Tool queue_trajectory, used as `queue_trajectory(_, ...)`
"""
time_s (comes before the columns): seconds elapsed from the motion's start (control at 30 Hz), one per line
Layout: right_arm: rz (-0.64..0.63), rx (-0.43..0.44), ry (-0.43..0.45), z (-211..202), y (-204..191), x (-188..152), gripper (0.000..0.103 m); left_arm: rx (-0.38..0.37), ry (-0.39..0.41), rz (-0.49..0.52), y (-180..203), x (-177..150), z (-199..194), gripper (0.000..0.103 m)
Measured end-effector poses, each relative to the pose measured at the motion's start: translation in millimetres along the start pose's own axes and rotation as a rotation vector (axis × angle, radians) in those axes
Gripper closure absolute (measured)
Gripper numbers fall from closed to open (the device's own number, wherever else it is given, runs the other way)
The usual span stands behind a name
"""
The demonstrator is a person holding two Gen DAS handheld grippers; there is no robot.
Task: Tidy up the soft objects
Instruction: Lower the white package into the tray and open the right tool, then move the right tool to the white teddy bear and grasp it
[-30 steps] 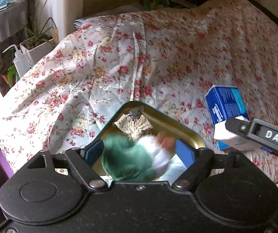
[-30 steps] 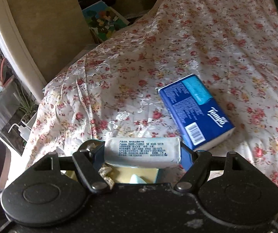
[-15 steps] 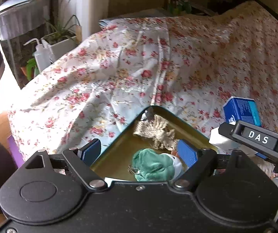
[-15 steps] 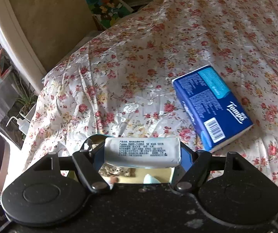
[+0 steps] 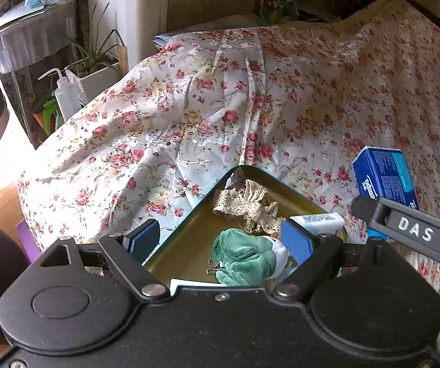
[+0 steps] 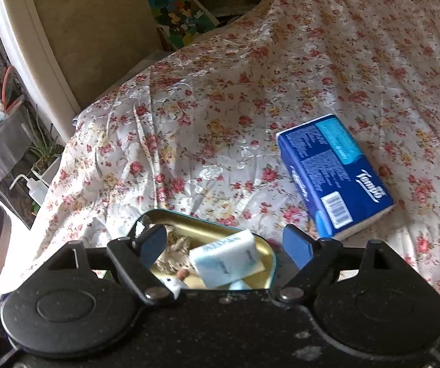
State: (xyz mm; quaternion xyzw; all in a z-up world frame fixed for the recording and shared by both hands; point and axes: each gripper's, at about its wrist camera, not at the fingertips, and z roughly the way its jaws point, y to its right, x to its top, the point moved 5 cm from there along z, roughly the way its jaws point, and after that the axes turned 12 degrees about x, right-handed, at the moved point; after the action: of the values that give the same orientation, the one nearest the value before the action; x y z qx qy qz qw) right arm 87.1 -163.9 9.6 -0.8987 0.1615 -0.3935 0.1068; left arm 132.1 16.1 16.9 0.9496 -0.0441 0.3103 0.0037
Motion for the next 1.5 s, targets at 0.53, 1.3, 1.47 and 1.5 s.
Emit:
queue_trajectory(0.53,-0.011,-0.089,0.040,-74,36,-37,0.020,-0.074,-0.006,0.126,13,-18,-16,0.020)
queue_trajectory(1.3,0.182,-0.262,-0.011,-138,111,-178,0.001,-0.207,0.004,0.340,70,-65,-51,0.020)
queue_trajectory(1.47,0.228,-0.283,-0.077,-121,114,-208,0.005,-0.233,-0.018,0.353,81,-71,-52,0.020)
queue_trajectory(1.5,0.227,-0.290,-0.089,-117,115,-211,0.006,-0.234,-0.021,0.355,83,-72,-51,0.020)
